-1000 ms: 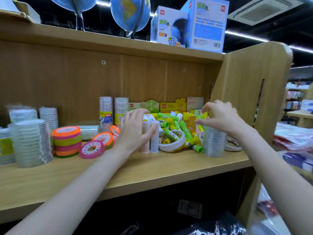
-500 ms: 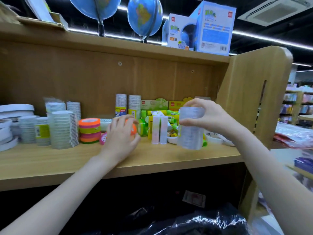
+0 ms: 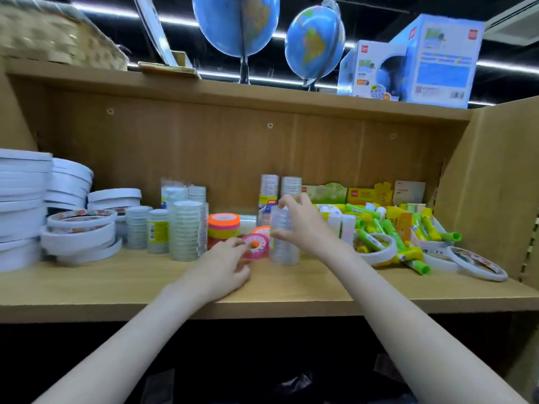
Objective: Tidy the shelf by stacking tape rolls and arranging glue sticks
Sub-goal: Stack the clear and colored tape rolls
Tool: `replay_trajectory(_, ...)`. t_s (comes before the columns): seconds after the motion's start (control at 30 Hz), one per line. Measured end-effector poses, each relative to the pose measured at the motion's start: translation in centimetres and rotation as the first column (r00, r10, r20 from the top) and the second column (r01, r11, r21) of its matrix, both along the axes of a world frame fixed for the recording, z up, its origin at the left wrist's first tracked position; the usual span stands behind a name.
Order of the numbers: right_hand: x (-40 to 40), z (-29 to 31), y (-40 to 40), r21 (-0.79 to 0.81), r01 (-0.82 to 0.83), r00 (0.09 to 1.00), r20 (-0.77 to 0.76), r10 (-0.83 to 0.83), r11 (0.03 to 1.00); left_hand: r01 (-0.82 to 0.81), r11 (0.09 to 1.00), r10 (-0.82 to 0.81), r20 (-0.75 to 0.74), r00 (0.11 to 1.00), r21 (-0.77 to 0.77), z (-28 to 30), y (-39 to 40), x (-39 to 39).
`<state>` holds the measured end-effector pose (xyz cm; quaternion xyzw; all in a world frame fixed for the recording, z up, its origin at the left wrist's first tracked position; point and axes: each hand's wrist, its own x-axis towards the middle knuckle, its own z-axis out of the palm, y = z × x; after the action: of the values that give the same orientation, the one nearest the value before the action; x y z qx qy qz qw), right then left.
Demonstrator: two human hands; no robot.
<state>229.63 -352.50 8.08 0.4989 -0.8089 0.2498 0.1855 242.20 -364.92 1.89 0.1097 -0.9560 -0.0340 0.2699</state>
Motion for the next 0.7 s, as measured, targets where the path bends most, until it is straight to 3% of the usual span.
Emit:
replay_trajectory(0.13, -0.3, 1.1, 0.6, 0.040, -0.046, 0.998, 0.037, 0.045, 0.998, 0.040, 0.998, -0.036, -0.077, 0.996, 0.053, 0.2, -0.5, 0.1)
replay_trajectory(0.27, 0.1, 1.5, 1.5, 0.052, -0.147, 0.987, 0.078, 0.143, 0.988, 0.142, 0.948, -0.102, -0.152, 0.983, 0.286, 0.5, -0.8, 0.0)
replay_trajectory(0.33, 0.2, 1.6, 1.4, 0.063, -0.183, 0.981, 0.076, 0.178, 0.981, 0.167, 0.930, -0.117, -0.165, 0.979, 0.327, 0.6, -0.8, 0.1)
replay_trajectory(0.5, -0.4, 1.4, -0.4, 0.121, -0.069, 0.996, -0.053, 0.076, 0.990, 0.135, 0.947, -0.101, -0.129, 0.986, 0.293, 0.5, -0.7, 0.3)
replay_trajectory(0.7, -1.6, 2.1, -0.9, 0.158, 0.078, 0.980, -0.195, -0.046, 0.984, 0.008, 0.988, -0.016, 0.047, 0.999, 0.153, 0.5, -0.1, -0.2)
